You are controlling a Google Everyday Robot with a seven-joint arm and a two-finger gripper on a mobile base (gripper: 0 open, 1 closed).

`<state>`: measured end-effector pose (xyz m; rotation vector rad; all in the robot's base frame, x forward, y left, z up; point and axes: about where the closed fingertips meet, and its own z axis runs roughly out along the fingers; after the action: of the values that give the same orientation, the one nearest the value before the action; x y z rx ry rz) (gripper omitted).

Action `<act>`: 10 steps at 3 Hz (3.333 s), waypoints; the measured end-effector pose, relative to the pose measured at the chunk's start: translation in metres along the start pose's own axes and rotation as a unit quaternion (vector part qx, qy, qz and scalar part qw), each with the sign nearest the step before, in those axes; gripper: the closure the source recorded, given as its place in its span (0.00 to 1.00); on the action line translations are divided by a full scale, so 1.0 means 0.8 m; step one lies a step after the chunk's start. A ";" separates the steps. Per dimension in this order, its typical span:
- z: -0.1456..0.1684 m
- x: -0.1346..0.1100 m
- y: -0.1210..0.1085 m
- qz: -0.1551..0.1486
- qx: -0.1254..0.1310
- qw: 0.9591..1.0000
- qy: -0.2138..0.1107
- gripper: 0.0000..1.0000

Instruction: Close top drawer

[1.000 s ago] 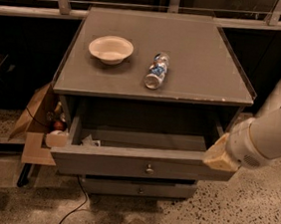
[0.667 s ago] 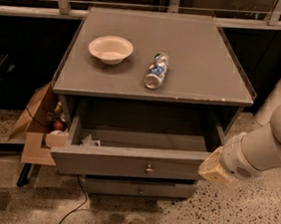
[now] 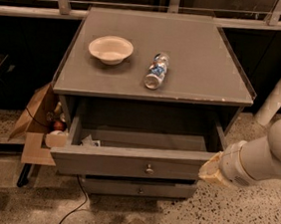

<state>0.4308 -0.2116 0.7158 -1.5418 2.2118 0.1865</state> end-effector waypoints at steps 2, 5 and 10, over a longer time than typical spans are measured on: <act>0.074 0.041 -0.022 -0.036 0.073 0.997 -0.017 1.00; 0.118 0.063 -0.043 -0.059 0.110 0.991 -0.048 1.00; 0.166 0.020 -0.122 -0.164 0.247 0.945 -0.137 1.00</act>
Offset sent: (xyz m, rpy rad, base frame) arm 0.0366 -0.0223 -0.0984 -0.0282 -0.2304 0.0020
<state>0.5518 -0.2151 0.6029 -1.4606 1.5972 -0.2289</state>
